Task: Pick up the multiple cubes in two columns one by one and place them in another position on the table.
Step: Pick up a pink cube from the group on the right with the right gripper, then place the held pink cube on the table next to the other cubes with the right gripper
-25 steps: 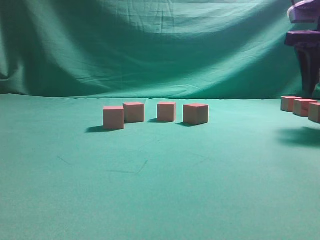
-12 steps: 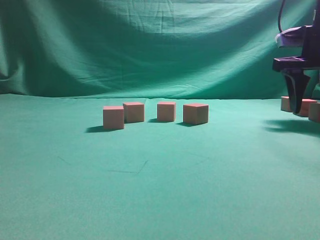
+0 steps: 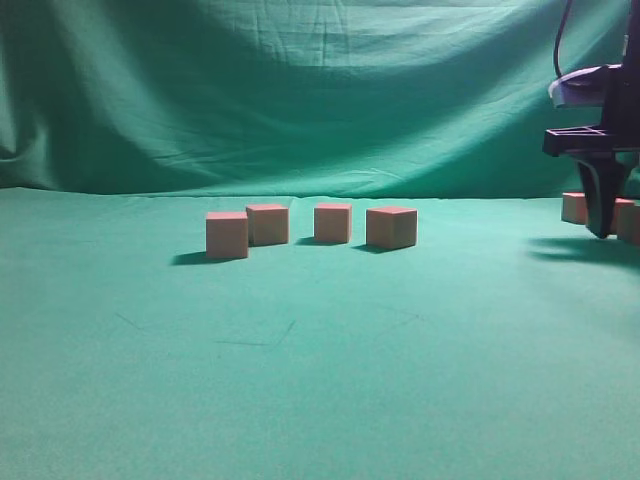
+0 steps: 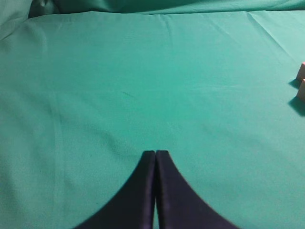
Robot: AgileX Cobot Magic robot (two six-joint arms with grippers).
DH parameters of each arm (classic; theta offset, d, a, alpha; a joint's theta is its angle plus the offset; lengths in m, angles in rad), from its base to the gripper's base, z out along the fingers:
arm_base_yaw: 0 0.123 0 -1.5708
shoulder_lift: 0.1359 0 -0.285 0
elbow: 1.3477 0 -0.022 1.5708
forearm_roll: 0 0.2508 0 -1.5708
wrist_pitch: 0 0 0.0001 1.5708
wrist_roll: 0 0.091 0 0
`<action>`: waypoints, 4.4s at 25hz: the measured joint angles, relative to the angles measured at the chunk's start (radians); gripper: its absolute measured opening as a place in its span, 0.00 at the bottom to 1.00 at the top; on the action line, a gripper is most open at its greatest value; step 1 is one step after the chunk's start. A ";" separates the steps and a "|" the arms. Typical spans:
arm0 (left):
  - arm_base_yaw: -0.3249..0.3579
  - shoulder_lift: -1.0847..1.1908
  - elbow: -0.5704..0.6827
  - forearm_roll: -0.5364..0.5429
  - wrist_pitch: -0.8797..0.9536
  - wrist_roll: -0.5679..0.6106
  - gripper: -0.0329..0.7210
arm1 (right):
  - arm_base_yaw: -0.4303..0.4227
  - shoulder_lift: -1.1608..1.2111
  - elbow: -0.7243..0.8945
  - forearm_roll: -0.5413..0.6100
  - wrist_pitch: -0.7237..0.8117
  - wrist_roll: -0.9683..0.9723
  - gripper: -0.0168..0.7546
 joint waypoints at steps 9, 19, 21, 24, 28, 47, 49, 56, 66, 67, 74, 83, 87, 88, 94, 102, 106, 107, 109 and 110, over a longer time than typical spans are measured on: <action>0.000 0.000 0.000 0.000 0.000 0.000 0.04 | 0.000 -0.002 -0.022 0.000 0.068 0.031 0.37; 0.000 0.000 0.000 0.000 0.000 0.000 0.04 | 0.151 -0.219 -0.057 0.007 0.238 -0.018 0.37; 0.000 0.000 0.000 0.000 0.000 0.000 0.04 | 0.219 -0.258 -0.057 0.007 0.255 -0.019 0.37; 0.000 0.000 0.000 0.000 0.000 0.000 0.04 | 0.338 -0.280 -0.057 0.007 0.262 -0.022 0.37; 0.000 0.000 0.000 0.000 0.000 0.000 0.04 | 0.497 -0.280 -0.057 0.010 0.262 -0.055 0.37; 0.000 0.000 0.000 0.000 0.000 0.000 0.04 | 0.782 -0.050 -0.178 0.016 0.239 -0.245 0.37; 0.000 0.000 0.000 0.000 0.000 0.000 0.04 | 0.782 -0.012 -0.222 0.016 0.241 -0.223 0.37; 0.000 0.000 0.000 0.000 0.000 0.000 0.04 | 0.779 0.100 -0.342 -0.003 0.273 -0.163 0.37; 0.000 0.000 0.000 0.000 0.000 0.000 0.04 | 0.766 0.149 -0.356 -0.045 0.260 -0.017 0.37; 0.000 0.000 0.000 0.000 0.000 0.000 0.04 | 0.766 0.155 -0.356 -0.050 0.256 0.004 0.37; 0.000 0.000 0.000 0.000 0.000 0.000 0.04 | 0.764 0.169 -0.356 -0.110 0.234 0.075 0.37; 0.000 0.000 0.000 0.000 0.000 0.000 0.04 | 0.764 0.169 -0.356 -0.121 0.210 0.130 0.37; 0.000 0.000 0.000 0.000 0.000 0.000 0.04 | 0.764 0.169 -0.356 -0.121 0.212 0.162 0.37; 0.000 0.000 0.000 0.000 0.000 0.000 0.04 | 0.764 0.169 -0.356 -0.121 0.212 0.164 0.37; 0.000 0.000 0.000 0.000 0.000 0.000 0.04 | 0.764 0.169 -0.356 -0.121 0.212 0.208 0.37; 0.000 0.000 0.000 0.000 0.000 0.000 0.04 | 0.764 0.179 -0.356 -0.136 0.221 0.242 0.37; 0.000 0.000 0.000 0.000 0.000 0.000 0.04 | 0.764 0.187 -0.356 -0.156 0.223 0.242 0.37; 0.000 0.000 0.000 0.000 0.000 0.000 0.04 | 0.764 0.187 -0.356 -0.157 0.223 0.242 0.37; 0.000 0.000 0.000 0.000 0.000 0.000 0.04 | 0.764 0.187 -0.356 -0.159 0.220 0.240 0.37; 0.000 0.000 0.000 0.000 0.000 0.000 0.04 | 0.764 0.187 -0.356 -0.159 0.220 0.231 0.37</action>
